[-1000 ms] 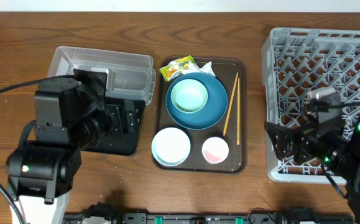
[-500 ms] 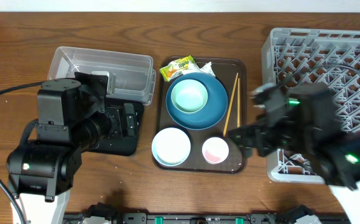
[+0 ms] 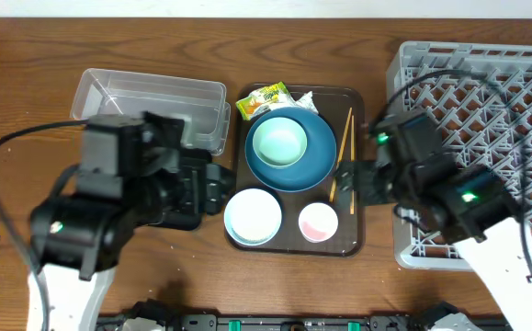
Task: Sort waste into correct bins and load items into the dishwasher rack
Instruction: 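Reach the left gripper to the white-pink cup on the brown tray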
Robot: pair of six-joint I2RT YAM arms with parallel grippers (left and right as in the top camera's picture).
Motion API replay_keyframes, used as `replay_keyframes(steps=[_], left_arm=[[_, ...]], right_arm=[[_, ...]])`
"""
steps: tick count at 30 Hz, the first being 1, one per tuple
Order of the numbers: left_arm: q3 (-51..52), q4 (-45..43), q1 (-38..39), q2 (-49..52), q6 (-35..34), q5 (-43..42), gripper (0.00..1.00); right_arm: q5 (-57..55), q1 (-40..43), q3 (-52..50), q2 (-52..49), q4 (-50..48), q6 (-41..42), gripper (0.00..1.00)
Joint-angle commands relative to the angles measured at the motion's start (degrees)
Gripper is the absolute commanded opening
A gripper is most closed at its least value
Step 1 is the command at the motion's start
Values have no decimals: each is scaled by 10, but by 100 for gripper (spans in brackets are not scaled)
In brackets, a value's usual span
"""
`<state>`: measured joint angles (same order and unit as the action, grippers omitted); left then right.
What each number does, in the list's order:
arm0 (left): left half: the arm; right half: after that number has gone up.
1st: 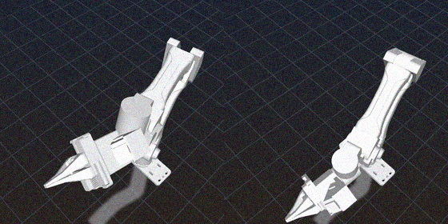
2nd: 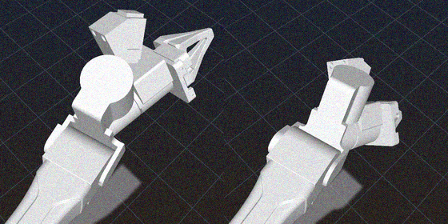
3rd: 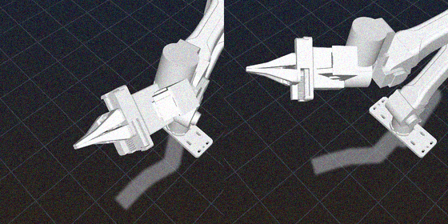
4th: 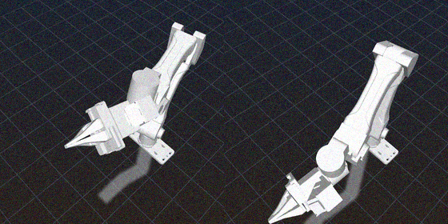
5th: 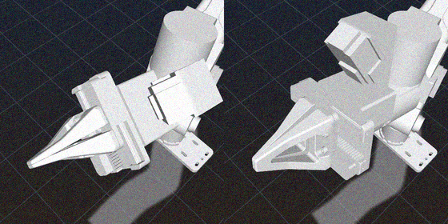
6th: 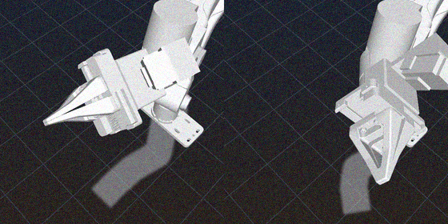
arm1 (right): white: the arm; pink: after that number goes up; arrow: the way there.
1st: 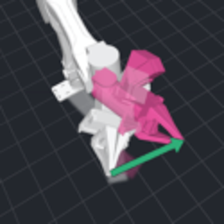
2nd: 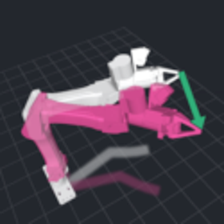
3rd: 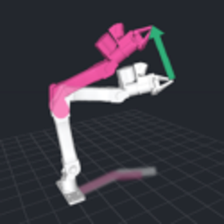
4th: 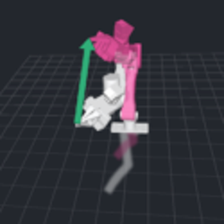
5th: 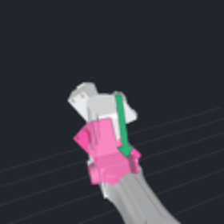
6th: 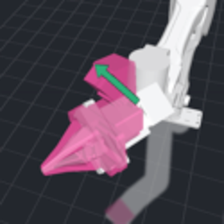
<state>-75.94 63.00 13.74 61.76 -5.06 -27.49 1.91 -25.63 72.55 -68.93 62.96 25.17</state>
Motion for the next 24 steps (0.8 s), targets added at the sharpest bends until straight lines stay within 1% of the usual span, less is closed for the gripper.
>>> replay_keyframes(steps=[1,2,4,5,8,9,11,13,16,21,24], left_arm=[[28,-1,73,47,5,6,92],[35,-3,96,63,5,12,91],[46,-11,142,98,5,21,85],[49,-16,165,118,5,28,83],[51,-33,231,181,5,75,80],[51,-42,259,211,0,102,79],[51,-55,290,250,-16,136,77],[51,-69,309,283,-42,156,75],[51,-95,325,324,-87,150,72],[51,-130,333,368,-90,147,72],[51,-141,333,379,-90,145,67]], right_arm=[[-25,59,0,29,-1,49,96],[-24,75,0,34,2,50,97],[-17,107,0,45,5,50,97],[-13,119,0,49,6,50,99],[-11,142,0,55,10,50,99],[-9,145,0,56,12,50,99],[-8,146,0,56,17,50,99],[-8,146,0,56,23,50,99],[-8,146,0,56,30,45,99],[-8,146,0,56,40,43,99],[-8,146,0,56,42,43,99]])
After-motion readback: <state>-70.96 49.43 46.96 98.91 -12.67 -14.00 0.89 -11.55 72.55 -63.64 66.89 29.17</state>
